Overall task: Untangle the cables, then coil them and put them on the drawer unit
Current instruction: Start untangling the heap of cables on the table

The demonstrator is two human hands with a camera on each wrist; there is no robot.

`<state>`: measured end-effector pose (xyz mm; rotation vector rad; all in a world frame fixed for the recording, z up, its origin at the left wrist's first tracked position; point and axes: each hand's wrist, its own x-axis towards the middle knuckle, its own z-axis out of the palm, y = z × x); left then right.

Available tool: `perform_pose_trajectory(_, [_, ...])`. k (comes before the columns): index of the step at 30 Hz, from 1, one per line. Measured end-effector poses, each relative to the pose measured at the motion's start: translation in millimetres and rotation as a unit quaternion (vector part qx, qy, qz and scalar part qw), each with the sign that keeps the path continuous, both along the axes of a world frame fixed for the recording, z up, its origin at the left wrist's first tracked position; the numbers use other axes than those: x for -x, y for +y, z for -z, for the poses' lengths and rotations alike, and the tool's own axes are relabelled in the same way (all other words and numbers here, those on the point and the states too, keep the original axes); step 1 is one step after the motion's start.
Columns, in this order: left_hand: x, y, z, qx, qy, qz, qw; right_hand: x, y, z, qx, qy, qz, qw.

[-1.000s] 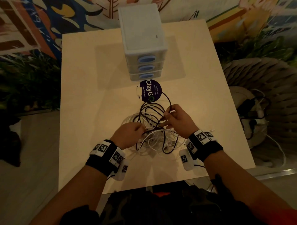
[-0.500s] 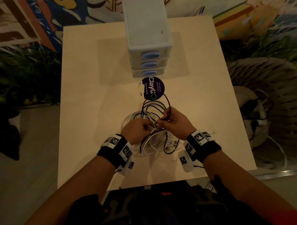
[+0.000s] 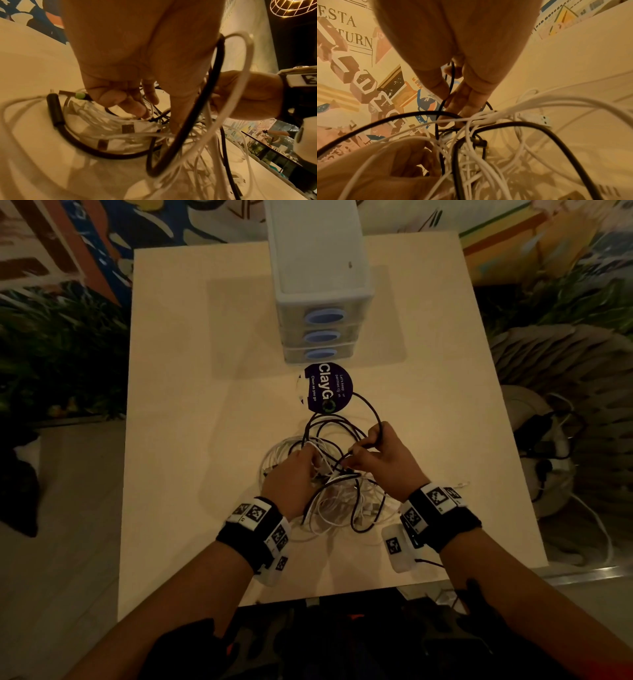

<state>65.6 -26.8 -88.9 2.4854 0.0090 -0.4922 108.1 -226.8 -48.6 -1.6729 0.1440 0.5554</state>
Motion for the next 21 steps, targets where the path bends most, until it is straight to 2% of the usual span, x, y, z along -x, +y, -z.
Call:
perform_pose_trajectory(7, [4, 11, 9, 0.000, 0.021, 0.008, 1.000, -2, -3, 1, 0.002, 0.006, -0.006, 1.000])
perform_pose_trajectory(9, [3, 13, 4, 0.011, -0.002, 0.005, 1.000, -2, -3, 1, -0.003, 0.009, -0.003, 1.000])
perform_pose_trajectory(13, [2, 10, -4, -0.004, -0.054, -0.066, 0.996, -6, -3, 3, -0.033, 0.032, 0.004, 0.999])
perform_pose_trajectory(16, [2, 7, -7, -0.023, -0.037, -0.038, 0.998, -6, 0, 3, -0.055, 0.044, 0.004, 0.997])
perform_pose_trajectory(21, [4, 2, -7, -0.030, -0.093, -0.037, 0.995, -5, 1, 5, -0.030, 0.043, -0.004, 0.999])
